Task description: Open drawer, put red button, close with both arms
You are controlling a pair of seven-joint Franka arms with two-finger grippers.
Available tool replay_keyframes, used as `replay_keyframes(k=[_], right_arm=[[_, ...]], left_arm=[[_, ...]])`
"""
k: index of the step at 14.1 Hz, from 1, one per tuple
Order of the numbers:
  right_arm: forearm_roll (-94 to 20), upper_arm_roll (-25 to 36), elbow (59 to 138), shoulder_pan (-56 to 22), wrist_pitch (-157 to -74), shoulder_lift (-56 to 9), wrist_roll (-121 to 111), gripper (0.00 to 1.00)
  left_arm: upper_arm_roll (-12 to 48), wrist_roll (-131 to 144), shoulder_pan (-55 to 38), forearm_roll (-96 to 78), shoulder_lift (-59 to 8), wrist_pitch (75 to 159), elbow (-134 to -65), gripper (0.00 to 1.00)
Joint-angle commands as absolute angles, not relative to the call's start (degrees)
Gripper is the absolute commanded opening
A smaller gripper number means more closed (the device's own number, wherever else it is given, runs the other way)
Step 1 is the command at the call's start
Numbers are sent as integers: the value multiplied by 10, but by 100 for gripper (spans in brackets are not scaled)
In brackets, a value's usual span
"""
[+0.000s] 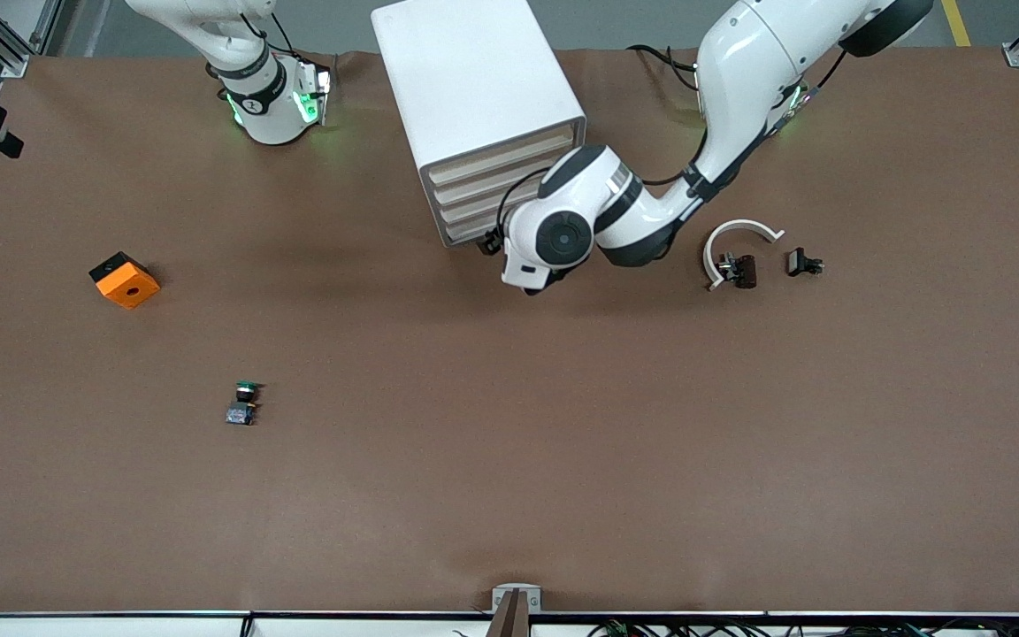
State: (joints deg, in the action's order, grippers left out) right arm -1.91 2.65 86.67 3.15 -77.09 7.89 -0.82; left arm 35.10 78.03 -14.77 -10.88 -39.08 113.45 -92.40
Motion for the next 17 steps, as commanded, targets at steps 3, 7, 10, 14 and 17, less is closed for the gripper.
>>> replay_keyframes(k=[3, 7, 10, 14, 17], right_arm=[[-25, 26, 857, 34, -764, 78, -3, 100], [-21, 26, 857, 34, -763, 78, -4, 100], [-19, 26, 857, 34, -762, 78, -4, 100], [-19, 28, 859, 38, -759, 78, -4, 100], [-19, 27, 862, 45, -755, 78, -5, 100]], left_arm=[[283, 781, -142, -39, -371, 1069, -845, 100], [282, 757, -78, 27, -346, 1065, -838, 100], [282, 715, -13, 29, -312, 1065, -836, 100], [285, 602, 57, 29, -269, 1030, -838, 100], [280, 479, 87, 26, -232, 969, -846, 100]])
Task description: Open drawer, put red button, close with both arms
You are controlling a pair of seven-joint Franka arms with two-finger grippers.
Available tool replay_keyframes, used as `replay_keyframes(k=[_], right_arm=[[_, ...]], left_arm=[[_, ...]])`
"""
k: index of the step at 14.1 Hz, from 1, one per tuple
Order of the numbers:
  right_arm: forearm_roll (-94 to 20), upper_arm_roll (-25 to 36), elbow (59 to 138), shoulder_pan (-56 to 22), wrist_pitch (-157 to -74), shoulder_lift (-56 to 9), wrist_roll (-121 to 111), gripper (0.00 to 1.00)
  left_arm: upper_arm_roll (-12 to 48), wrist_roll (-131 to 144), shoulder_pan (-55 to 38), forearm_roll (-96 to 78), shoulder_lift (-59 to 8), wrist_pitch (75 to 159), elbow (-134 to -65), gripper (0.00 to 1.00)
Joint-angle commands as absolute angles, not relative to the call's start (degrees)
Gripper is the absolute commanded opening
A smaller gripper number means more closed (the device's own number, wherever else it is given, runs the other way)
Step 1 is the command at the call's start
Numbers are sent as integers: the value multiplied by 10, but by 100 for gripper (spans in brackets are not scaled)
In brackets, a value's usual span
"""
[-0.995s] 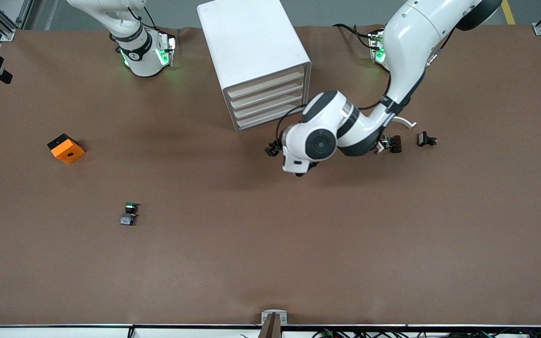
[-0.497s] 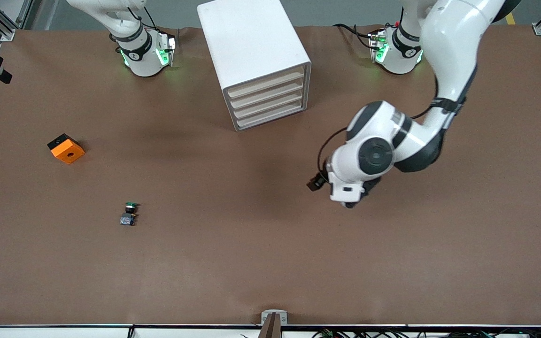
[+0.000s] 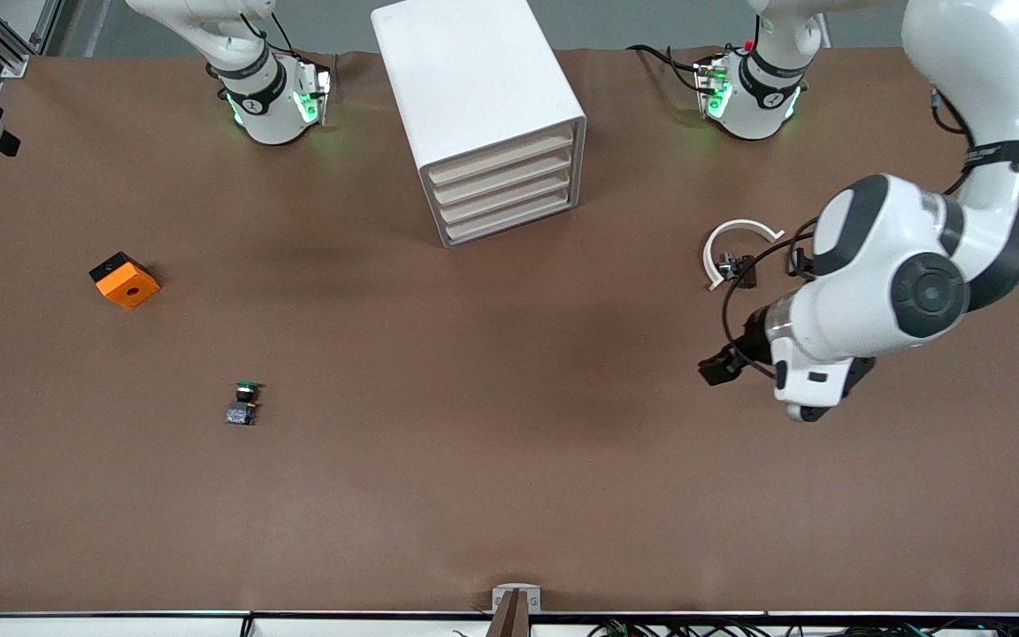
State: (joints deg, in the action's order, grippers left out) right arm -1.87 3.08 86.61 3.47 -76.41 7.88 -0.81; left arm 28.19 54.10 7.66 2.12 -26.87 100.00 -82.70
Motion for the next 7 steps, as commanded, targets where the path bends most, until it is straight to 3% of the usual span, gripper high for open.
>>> replay_keyframes(k=[1, 7], right_arm=[[-20, 27, 863, 47, -753, 78, -5, 100], [-25, 26, 862, 46, -759, 78, -11, 100]], left_arm=[[262, 448, 83, 25, -226, 948, -846, 100], [94, 262, -4, -19, -144, 861, -867, 100]])
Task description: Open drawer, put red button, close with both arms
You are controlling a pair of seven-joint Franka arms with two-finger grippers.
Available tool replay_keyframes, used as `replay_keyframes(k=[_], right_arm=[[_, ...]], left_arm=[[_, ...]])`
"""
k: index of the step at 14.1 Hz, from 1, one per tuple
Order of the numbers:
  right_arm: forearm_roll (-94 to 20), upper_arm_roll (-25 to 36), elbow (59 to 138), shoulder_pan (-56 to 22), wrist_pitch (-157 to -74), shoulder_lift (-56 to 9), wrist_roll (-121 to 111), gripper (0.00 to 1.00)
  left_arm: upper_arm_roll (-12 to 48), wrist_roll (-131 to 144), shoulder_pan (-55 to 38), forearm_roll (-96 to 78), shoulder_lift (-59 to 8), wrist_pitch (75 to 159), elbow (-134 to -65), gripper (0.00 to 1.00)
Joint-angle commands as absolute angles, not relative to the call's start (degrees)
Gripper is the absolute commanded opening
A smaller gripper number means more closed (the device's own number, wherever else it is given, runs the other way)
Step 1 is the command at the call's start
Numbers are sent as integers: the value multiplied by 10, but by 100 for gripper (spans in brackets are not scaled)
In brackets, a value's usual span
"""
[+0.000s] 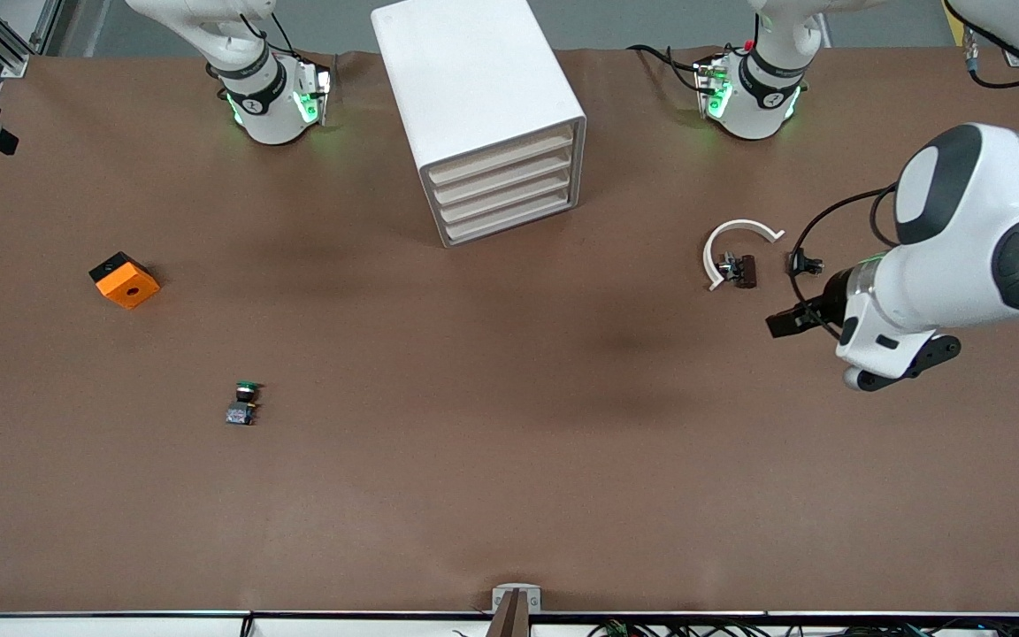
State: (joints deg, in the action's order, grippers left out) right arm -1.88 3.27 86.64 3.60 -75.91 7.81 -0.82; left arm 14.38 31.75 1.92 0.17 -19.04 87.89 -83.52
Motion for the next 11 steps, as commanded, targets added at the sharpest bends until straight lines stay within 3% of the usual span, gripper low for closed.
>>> replay_keyframes(k=[1, 4, 11], right_arm=[[-25, 26, 862, 46, -759, 78, -11, 100], [-25, 26, 862, 45, -758, 78, -11, 100], [-19, 24, 860, 43, -771, 79, -13, 100]], left_arm=[[68, 233, -16, -25, -124, 853, -879, 100], [-14, 146, -53, -40, -45, 850, -952, 100], [-48, 34, -25, -36, 74, 879, -1085, 100]])
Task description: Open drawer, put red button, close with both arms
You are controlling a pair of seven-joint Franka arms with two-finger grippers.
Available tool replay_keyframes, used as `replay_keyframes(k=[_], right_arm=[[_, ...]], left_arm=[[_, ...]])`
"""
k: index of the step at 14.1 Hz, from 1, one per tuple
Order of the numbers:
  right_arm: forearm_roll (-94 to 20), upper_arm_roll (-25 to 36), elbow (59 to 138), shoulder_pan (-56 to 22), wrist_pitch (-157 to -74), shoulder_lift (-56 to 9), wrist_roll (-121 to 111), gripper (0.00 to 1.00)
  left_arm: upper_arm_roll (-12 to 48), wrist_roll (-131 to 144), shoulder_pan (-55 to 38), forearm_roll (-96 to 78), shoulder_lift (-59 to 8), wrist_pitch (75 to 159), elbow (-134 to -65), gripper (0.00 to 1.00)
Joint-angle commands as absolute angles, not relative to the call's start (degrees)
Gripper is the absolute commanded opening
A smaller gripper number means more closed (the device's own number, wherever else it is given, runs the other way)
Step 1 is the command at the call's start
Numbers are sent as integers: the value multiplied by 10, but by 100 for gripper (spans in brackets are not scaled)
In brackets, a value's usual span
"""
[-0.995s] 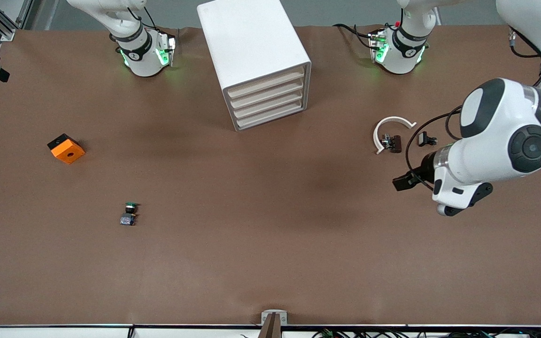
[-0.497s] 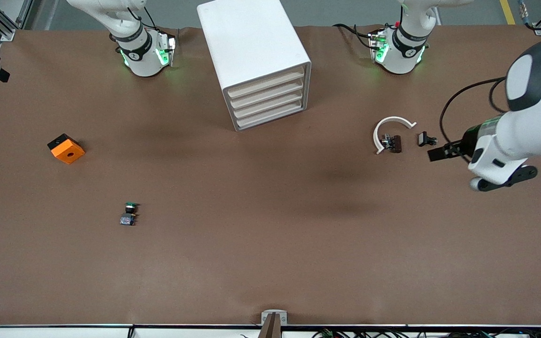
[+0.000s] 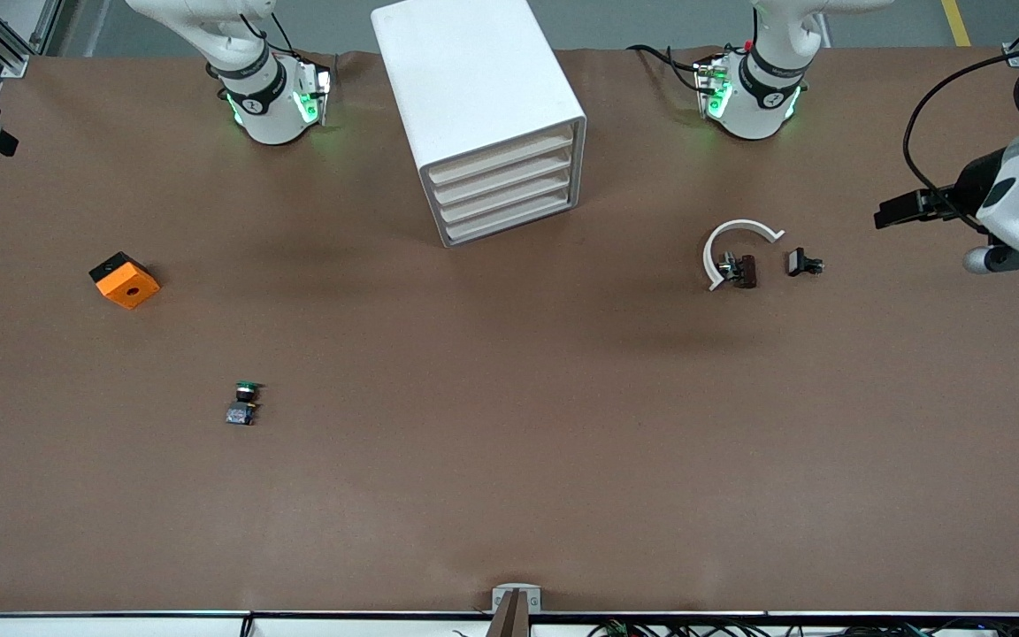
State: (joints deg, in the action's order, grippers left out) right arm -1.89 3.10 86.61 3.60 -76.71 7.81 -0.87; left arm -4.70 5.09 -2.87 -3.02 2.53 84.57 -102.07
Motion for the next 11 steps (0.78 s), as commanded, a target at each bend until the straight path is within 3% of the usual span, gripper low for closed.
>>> replay_keyframes(k=[1, 3, 6, 11], right_arm=[[-19, 24, 860, 42, -773, 79, -14, 100], [-14, 23, 860, 41, -778, 79, -14, 100], [-4, 21, 860, 40, -787, 80, -14, 100], [3, 22, 860, 40, -792, 80, -30, 100]], left_arm=[[-48, 34, -22, -33, 89, 898, -1105, 100], [-34, 34, -9, -30, 94, 918, -1106, 100], [42, 33, 54, -19, 87, 946, -1083, 100], [43, 32, 38, 4, 52, 950, -1004, 100]])
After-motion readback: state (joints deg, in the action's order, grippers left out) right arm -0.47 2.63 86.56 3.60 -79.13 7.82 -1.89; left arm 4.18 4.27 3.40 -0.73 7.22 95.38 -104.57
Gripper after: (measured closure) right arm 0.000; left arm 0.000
